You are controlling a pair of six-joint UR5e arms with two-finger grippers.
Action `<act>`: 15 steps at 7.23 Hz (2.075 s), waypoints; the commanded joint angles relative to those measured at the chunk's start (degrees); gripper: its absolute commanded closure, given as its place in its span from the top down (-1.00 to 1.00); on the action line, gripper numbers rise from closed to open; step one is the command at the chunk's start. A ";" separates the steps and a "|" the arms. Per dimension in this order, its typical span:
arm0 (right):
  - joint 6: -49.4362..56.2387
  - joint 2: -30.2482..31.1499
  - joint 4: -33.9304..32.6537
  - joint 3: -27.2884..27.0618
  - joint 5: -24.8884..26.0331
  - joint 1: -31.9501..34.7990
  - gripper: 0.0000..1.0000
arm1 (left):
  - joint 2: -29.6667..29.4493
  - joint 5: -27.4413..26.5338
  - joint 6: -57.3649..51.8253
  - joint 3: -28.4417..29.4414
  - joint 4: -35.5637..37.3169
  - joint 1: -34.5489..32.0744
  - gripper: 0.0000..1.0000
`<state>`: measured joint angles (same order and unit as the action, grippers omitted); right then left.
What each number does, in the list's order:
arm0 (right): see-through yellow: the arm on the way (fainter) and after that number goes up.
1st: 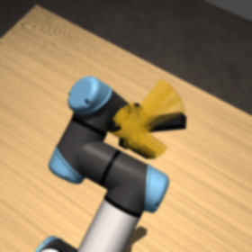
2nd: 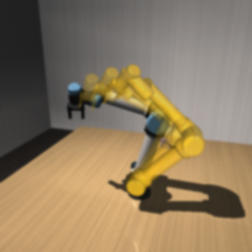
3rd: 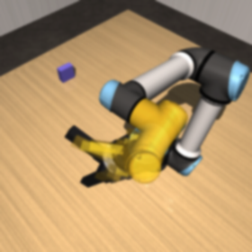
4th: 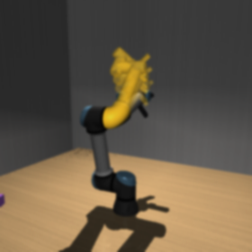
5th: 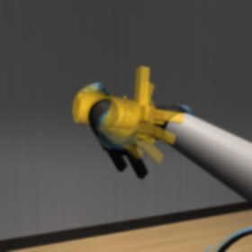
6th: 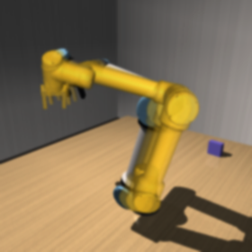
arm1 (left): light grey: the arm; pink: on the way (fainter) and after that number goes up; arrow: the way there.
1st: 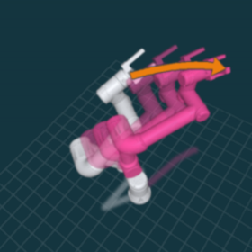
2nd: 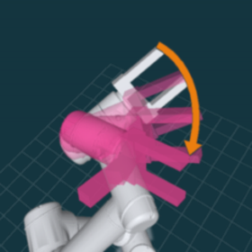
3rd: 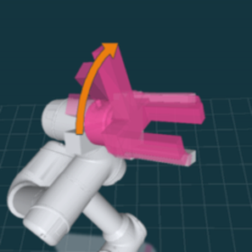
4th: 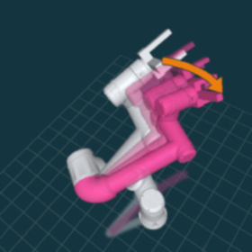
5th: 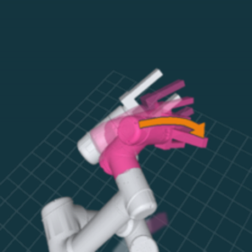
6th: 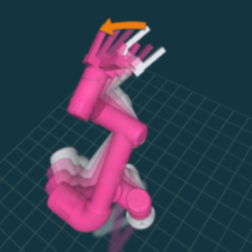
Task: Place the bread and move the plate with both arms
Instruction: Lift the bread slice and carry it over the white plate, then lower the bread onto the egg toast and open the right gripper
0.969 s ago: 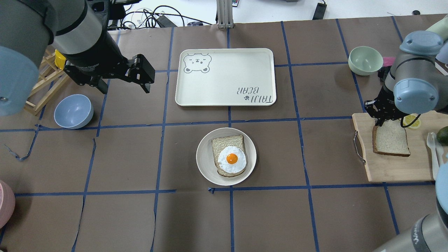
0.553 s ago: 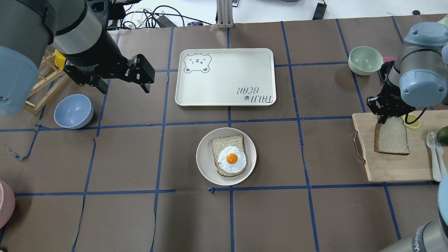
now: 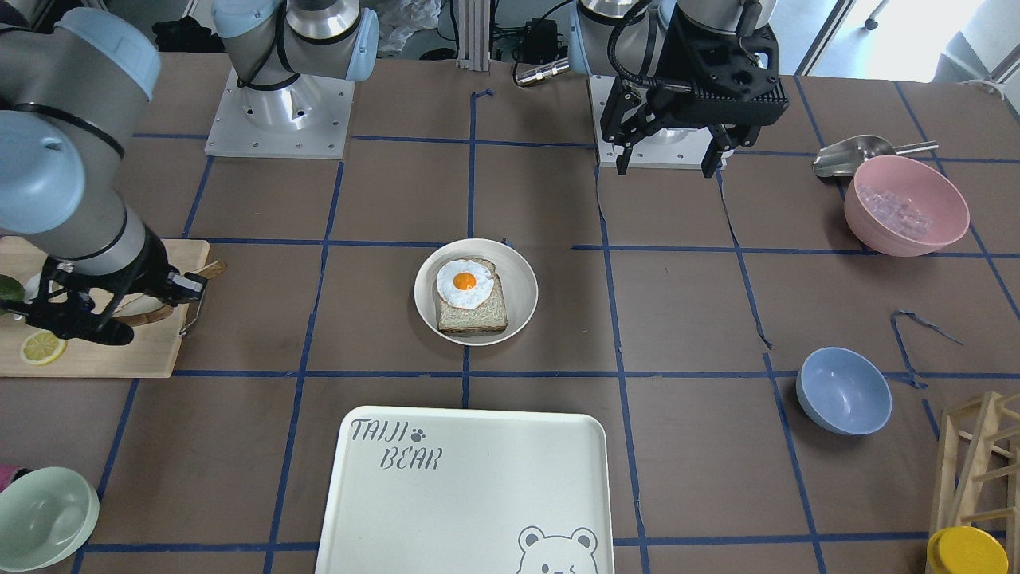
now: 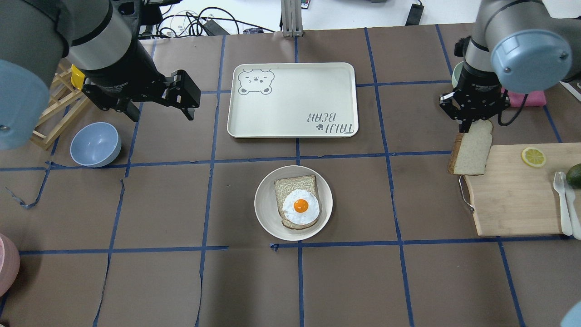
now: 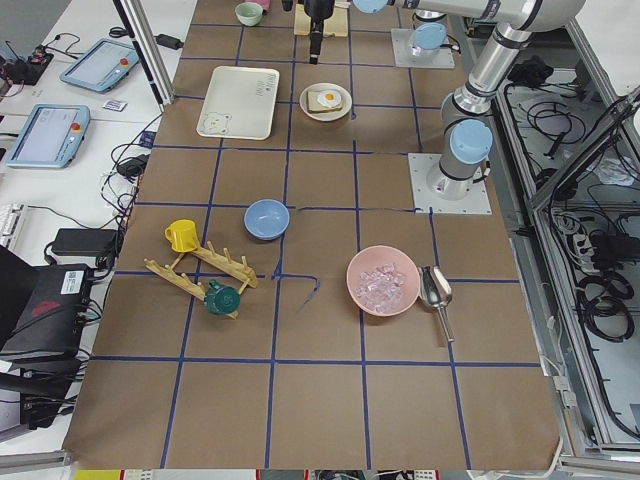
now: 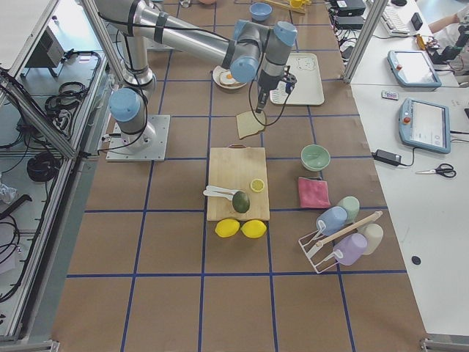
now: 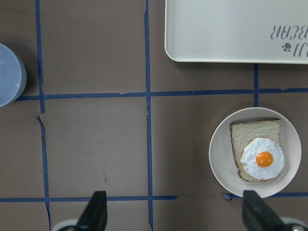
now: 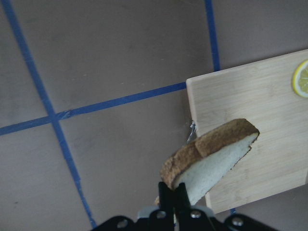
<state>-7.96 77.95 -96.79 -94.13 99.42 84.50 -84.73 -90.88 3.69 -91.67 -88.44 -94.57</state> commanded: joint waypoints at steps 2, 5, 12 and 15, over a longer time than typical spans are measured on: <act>-22.38 -0.95 2.14 1.67 -7.99 15.83 -1.00 | 0.00 0.00 0.00 -0.09 0.02 0.00 1.00; -38.67 -2.71 1.52 1.49 -15.29 24.20 -1.00 | -0.09 0.00 0.00 -0.09 0.02 0.09 1.00; -49.07 -8.60 -2.94 1.58 -20.23 26.68 -1.00 | -0.09 0.09 0.00 -0.18 0.20 0.00 1.00; -49.00 -10.36 -3.40 1.32 -21.88 26.77 -1.00 | -0.09 0.00 -0.09 -0.18 0.11 0.09 1.00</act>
<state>-56.86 68.30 -99.92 -92.78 78.82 111.22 -84.81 -90.81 3.67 -91.90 -88.26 -94.52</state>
